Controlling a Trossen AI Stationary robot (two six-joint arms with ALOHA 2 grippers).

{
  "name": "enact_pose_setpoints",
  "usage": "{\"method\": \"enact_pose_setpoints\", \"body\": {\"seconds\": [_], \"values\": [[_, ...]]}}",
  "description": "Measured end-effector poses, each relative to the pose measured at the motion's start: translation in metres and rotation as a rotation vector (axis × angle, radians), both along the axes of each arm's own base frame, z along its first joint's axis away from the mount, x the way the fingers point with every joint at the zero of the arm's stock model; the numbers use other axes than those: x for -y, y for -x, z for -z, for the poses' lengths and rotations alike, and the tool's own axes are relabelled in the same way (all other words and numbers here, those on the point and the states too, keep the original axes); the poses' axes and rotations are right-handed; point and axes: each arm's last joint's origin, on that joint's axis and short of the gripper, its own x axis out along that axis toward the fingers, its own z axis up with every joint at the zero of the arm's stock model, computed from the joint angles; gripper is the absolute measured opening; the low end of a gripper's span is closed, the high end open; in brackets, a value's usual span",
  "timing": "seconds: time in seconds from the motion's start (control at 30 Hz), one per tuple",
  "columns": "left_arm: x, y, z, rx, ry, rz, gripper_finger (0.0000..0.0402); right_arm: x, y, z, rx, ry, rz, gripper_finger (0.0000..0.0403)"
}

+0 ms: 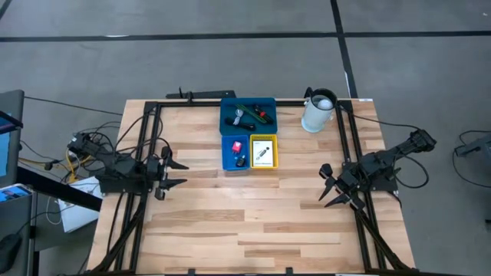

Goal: Pick and place items into bin
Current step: Return to Home Position

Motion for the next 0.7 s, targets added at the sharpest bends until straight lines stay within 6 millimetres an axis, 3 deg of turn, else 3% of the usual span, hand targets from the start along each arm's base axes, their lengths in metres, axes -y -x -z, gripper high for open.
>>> {"method": "enact_pose_setpoints", "body": {"seconds": [0.7], "values": [[0.0000, 0.0000, 0.0002, 0.000, -0.020, 0.000, 0.0192, 0.0000, 0.0000, 0.0000, 0.000, 0.000, 0.000, 0.0118]]}}
